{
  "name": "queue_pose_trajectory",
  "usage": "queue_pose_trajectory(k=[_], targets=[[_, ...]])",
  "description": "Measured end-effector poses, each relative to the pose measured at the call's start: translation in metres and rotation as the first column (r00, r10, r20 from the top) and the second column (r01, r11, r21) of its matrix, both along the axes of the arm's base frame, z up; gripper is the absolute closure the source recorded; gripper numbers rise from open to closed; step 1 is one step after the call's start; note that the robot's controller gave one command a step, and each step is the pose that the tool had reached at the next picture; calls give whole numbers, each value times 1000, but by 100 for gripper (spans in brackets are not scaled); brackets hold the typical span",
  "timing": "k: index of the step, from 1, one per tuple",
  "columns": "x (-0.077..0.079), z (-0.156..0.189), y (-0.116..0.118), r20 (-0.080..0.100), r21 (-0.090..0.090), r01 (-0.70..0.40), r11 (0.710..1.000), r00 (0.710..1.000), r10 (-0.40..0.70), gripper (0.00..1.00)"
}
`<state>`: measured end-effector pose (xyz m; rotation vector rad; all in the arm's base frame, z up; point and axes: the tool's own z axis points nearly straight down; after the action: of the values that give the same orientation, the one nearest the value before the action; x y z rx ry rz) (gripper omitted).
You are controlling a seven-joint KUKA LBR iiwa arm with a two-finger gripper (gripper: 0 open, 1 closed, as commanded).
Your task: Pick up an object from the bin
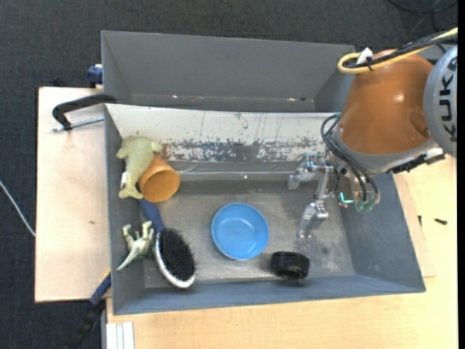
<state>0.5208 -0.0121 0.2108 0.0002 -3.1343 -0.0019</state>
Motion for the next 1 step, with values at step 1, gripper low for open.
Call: queue_pose_trajectory(k=[1], targets=[[33, -94, 66, 2, 2, -115, 993, 993, 115, 0]])
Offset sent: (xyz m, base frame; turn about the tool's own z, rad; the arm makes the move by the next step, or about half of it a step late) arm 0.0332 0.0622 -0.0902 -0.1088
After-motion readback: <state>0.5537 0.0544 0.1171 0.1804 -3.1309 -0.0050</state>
